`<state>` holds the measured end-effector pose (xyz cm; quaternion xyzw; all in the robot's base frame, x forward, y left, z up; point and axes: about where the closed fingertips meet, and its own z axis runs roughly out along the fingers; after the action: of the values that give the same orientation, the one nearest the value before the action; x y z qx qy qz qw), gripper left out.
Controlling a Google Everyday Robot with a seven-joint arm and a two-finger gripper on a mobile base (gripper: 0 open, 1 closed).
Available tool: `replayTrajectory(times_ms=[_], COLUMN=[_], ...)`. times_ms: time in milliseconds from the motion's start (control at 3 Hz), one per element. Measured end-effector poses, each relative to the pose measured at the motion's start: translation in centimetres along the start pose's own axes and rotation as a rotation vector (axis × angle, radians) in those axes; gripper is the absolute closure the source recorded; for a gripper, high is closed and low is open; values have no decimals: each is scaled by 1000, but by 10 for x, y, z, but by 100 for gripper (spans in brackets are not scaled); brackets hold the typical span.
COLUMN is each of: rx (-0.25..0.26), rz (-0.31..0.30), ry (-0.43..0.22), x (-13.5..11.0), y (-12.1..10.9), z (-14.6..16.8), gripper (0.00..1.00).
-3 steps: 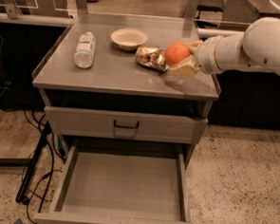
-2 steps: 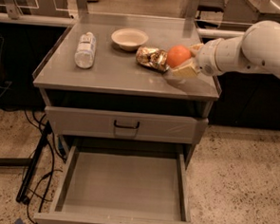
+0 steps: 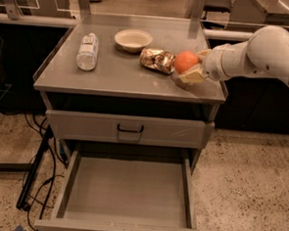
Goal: Pick orange from middle drawer and place on counter
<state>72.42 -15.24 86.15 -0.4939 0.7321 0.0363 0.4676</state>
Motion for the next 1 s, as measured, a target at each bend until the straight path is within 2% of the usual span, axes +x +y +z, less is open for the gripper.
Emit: replayTrajectory(times_ms=[333, 1000], rx=[0, 0], rz=[0, 0], ry=[0, 0], x=[0, 0], y=[0, 0], z=[0, 0], gripper=[73, 26])
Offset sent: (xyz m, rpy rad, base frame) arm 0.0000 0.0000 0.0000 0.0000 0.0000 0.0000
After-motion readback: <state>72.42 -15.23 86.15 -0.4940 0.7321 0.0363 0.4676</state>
